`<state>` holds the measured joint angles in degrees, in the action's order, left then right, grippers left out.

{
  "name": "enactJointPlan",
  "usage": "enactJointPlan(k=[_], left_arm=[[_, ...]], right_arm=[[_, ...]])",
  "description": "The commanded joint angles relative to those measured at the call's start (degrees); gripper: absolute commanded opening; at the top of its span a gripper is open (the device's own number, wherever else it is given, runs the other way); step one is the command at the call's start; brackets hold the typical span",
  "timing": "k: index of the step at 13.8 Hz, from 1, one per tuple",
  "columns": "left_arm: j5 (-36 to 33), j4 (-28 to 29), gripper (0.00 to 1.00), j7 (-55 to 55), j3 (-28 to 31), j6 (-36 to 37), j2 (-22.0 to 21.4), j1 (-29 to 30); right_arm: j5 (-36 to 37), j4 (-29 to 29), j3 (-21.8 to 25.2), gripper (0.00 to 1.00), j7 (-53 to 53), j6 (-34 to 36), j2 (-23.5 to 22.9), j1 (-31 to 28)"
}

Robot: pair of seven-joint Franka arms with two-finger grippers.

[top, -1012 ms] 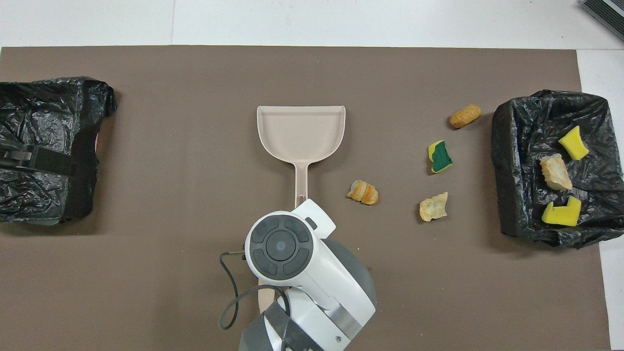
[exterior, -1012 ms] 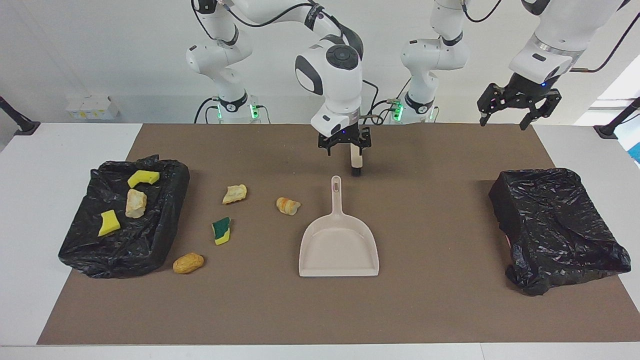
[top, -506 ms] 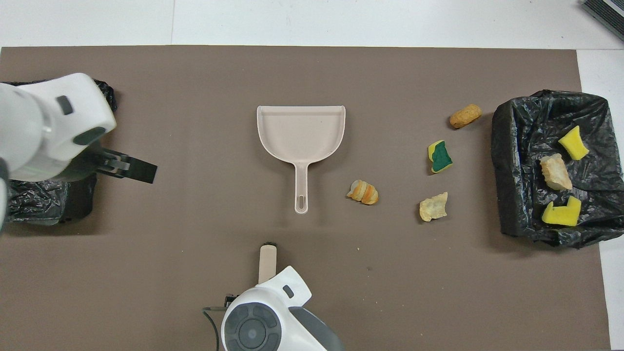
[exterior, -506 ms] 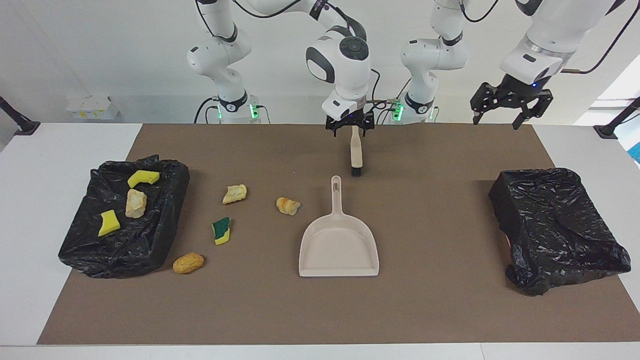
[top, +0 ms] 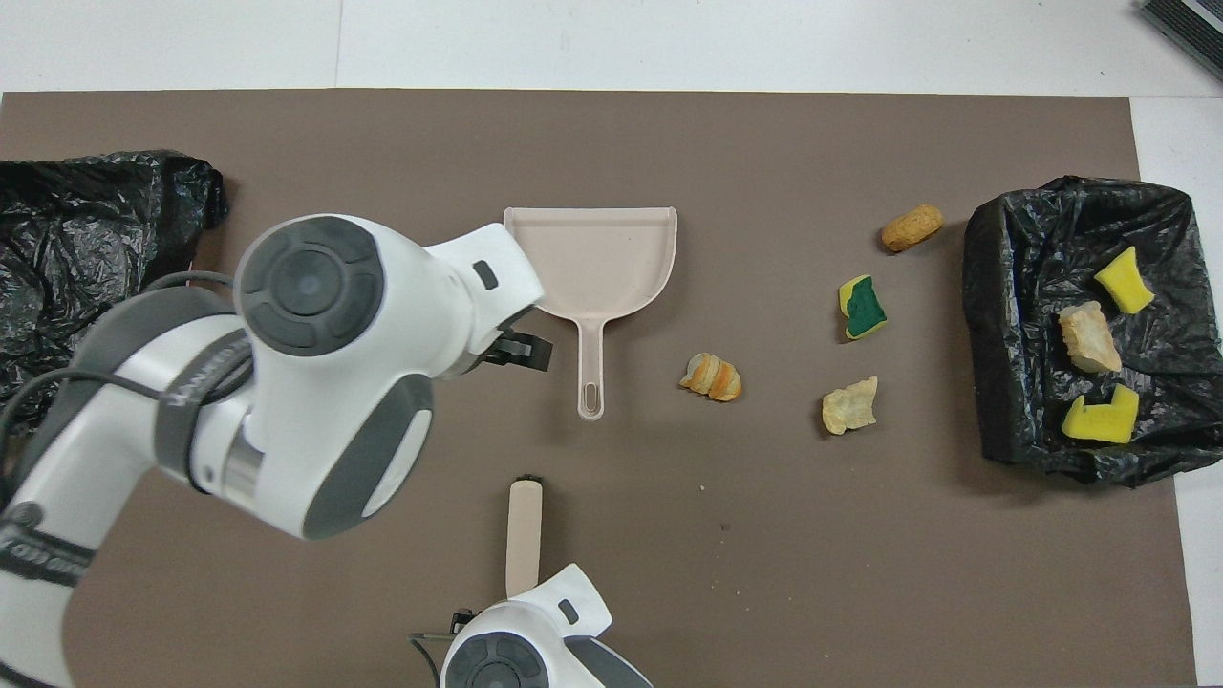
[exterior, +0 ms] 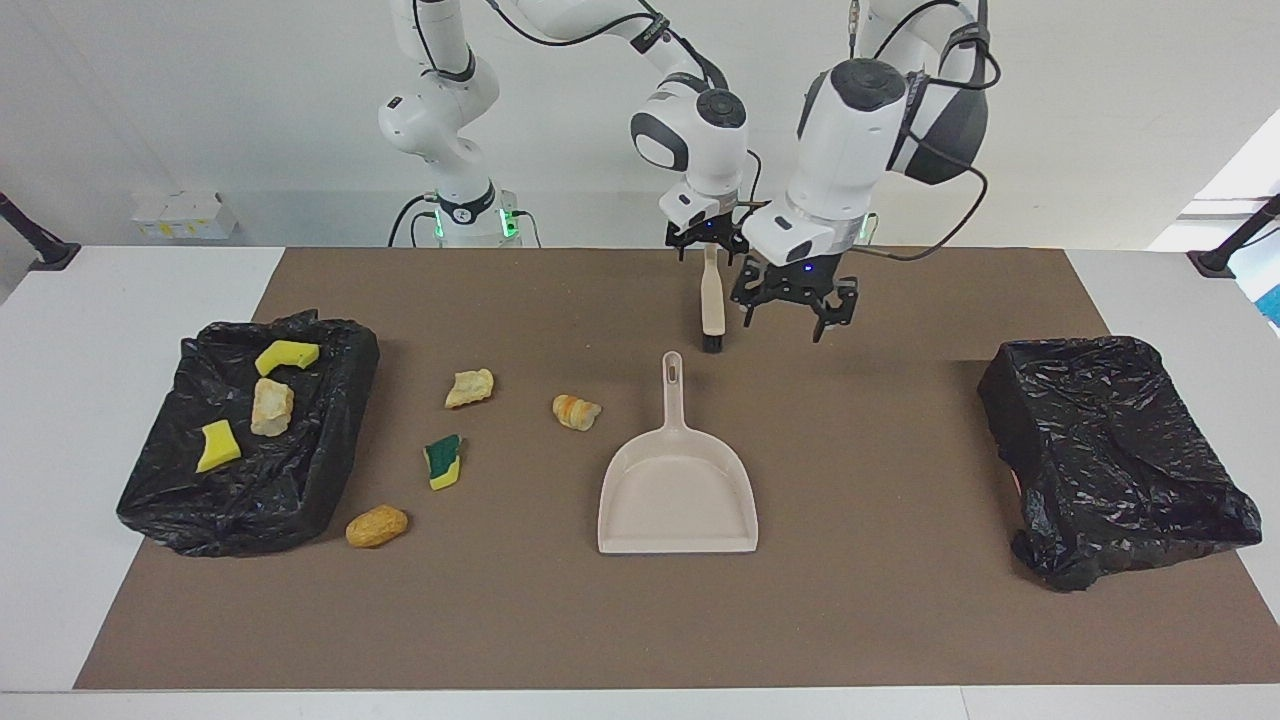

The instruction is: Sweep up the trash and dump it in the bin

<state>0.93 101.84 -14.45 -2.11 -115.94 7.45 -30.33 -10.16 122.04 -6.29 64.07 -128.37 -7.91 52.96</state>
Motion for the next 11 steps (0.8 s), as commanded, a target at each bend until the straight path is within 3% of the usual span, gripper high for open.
enactJointPlan(k=[1,5,11], left_arm=[[-1.20,-0.33,1.00,-6.01,1.05,-7.43,5.45,-4.02],[-1.02,-0.68,1.00,-7.35,0.97,-13.07,9.76,-5.53],[-0.49,0.11,1.00,-8.67,0.70,-15.80,11.17,-6.75]], right_arm=[[-2.94,2.06,-0.22,0.81,-0.08,-0.65,1.85,0.65],[-3.38,2.06,-0.30,0.67,-2.18,-0.12,1.85,0.65],[-6.19,2.06,-0.48,0.63,-5.97,3.22,2.46,1.09]])
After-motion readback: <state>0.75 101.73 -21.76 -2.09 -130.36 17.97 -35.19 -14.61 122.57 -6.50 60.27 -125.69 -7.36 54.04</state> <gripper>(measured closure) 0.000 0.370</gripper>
